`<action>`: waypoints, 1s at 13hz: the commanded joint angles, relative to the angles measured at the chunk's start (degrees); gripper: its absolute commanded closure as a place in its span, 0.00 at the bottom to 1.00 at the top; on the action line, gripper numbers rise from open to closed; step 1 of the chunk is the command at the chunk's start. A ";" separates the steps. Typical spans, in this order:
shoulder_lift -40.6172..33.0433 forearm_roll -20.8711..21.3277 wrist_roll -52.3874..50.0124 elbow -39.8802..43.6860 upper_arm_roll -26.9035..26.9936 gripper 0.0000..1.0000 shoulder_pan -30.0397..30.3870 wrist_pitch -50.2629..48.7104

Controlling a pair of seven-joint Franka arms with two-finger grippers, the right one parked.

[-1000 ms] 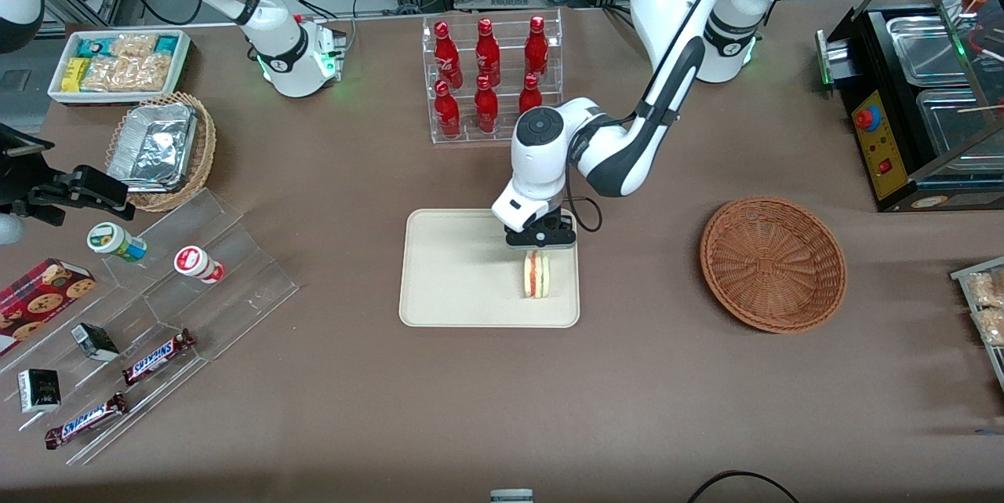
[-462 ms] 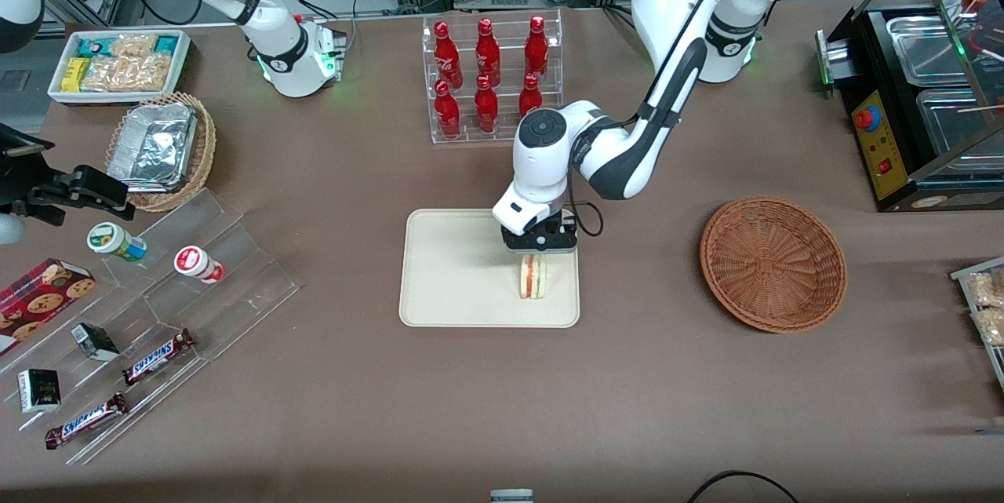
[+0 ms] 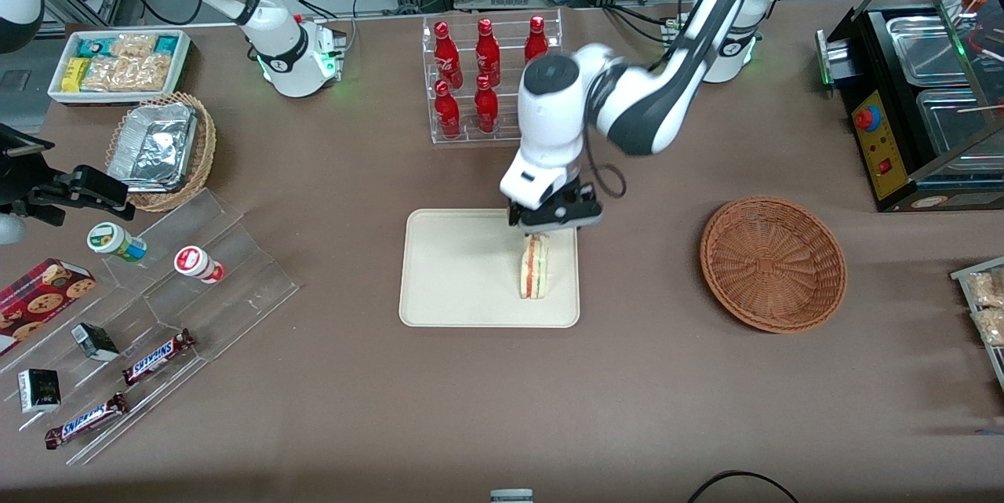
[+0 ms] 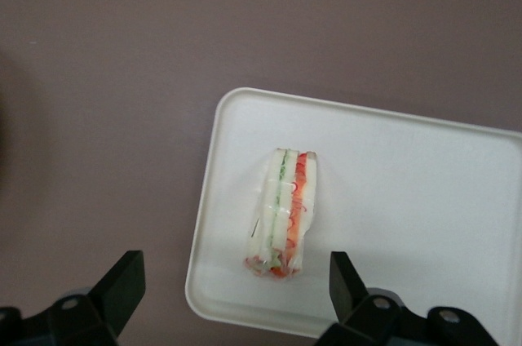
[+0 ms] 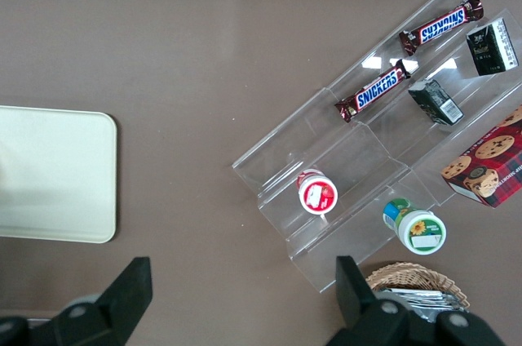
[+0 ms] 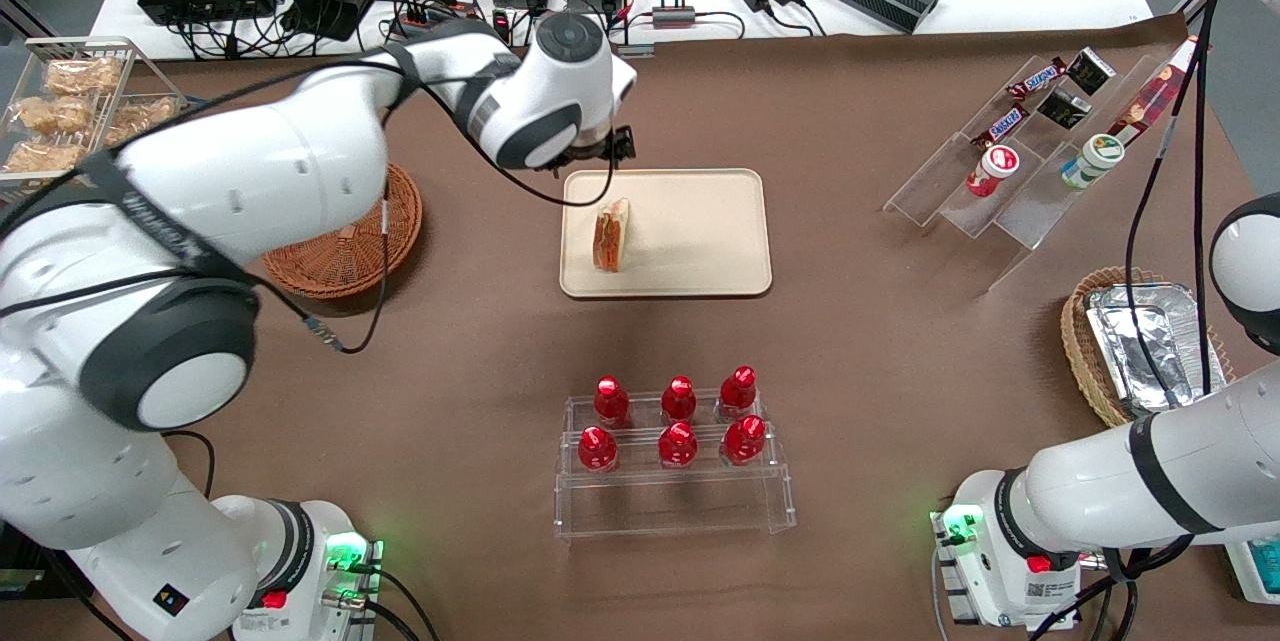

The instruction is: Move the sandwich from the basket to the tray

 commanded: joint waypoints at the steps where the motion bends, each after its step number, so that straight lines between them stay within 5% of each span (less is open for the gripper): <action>1: -7.40 -1.09 -3.16 -1.58 0.51 0.00 1.92 -6.04; 7: -17.43 -1.09 2.25 -1.75 0.51 0.00 11.14 -19.39; 13: -28.68 -12.76 32.20 -1.67 0.51 0.00 29.49 -31.87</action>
